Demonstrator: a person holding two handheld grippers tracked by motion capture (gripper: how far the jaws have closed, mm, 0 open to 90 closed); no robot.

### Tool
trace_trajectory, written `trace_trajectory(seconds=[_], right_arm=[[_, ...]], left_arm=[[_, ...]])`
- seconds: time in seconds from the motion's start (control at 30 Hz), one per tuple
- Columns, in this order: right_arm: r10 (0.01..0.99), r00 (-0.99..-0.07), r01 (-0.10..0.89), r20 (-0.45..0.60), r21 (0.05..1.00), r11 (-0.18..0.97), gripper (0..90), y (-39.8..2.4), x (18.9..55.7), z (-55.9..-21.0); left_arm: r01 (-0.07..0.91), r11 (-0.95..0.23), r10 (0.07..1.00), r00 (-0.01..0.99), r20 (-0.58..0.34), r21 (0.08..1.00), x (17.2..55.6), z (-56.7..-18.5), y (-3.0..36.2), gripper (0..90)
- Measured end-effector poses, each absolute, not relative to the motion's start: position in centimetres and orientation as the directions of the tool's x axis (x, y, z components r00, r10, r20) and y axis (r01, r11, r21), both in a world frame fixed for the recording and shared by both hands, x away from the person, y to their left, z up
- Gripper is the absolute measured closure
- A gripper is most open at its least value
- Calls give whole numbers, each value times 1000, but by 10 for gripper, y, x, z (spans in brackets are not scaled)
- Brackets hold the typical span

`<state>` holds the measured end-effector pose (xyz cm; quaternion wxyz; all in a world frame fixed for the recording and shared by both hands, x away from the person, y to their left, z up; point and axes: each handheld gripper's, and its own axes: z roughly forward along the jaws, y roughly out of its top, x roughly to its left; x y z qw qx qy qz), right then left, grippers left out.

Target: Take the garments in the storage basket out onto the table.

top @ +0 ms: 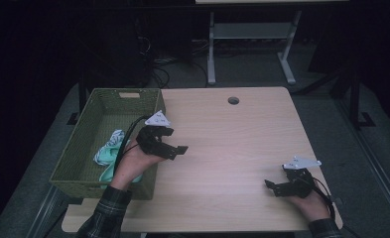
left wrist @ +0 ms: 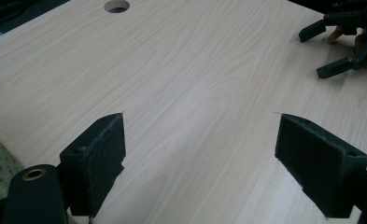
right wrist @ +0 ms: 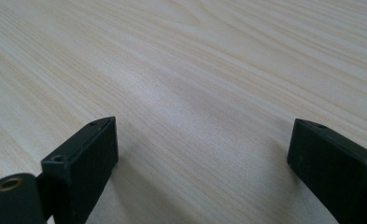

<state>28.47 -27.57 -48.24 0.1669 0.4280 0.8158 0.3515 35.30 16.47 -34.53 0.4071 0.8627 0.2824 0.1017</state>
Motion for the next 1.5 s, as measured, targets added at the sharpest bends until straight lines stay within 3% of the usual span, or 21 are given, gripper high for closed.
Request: trace_trajectory(seconds=[0.9,1.5], right_arm=[[816,-578,581,29,716,386,82,-276,285,-482],[816,-578,581,28,716,387,82,-276,285,-482]], left_arm=[[437,-472,633,772,-51,766,354,-330,209,193],[502,-438,722,690,-40,746,363,-336,258,221]])
